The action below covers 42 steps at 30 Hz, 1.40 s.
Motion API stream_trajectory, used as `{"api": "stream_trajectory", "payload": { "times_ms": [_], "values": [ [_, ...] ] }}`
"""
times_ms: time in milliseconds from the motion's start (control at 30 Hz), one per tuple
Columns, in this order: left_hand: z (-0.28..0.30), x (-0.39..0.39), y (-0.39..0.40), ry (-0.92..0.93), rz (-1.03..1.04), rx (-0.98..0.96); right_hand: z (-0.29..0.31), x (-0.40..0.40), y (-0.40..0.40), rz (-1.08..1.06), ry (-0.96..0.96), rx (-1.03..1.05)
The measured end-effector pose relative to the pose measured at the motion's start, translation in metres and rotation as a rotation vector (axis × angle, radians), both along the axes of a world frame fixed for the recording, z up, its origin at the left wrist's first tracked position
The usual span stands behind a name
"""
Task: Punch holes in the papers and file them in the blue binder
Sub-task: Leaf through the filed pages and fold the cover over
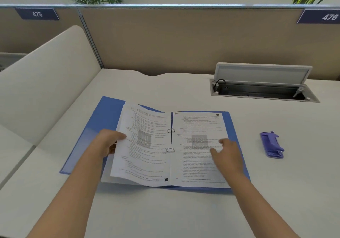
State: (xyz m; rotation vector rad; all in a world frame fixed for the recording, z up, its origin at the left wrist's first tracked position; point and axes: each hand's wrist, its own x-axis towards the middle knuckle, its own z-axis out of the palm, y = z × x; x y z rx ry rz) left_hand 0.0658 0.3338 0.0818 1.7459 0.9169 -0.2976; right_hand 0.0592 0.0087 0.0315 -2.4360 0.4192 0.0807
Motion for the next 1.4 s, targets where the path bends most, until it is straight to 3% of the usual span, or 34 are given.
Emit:
{"api": "stream_trajectory", "payload": {
  "times_ms": [167,233,367,533,600,667,767,833,900,1067,1400],
  "values": [
    [0.034,0.006,-0.044,-0.141,-0.087,-0.097,0.048,-0.001,0.071,0.248,0.182,0.618],
    [0.043,0.008,-0.07,-0.197,-0.148,-0.126,0.064,0.002,0.09,0.338,0.286,0.696],
    [0.048,0.013,-0.113,-0.24,-0.217,-0.162,0.08,0.012,0.1,0.368,0.37,0.631],
    [0.04,0.013,-0.131,-0.144,-0.354,-0.353,0.078,0.026,0.069,0.173,0.291,0.478],
    [0.035,0.015,-0.127,-0.15,-0.346,-0.318,0.073,0.03,0.053,0.143,0.237,0.362],
    [0.027,0.018,-0.116,-0.198,-0.302,-0.127,0.068,0.031,0.037,0.107,0.227,0.334],
    [0.009,0.022,-0.083,-0.233,-0.315,0.365,0.06,0.034,0.016,0.049,0.222,0.371],
    [-0.004,0.021,-0.06,-0.136,-0.321,0.571,0.055,0.036,0.006,0.019,0.204,0.383],
    [-0.015,0.019,-0.042,0.009,-0.293,0.654,0.051,0.037,-0.001,-0.005,0.204,0.402],
    [-0.029,0.01,-0.027,0.187,-0.146,0.678,0.039,0.038,-0.014,-0.037,0.216,0.371],
    [-0.049,0.006,-0.003,0.252,-0.022,0.474,-0.006,0.034,-0.038,-0.1,0.323,0.251]
  ]
}}
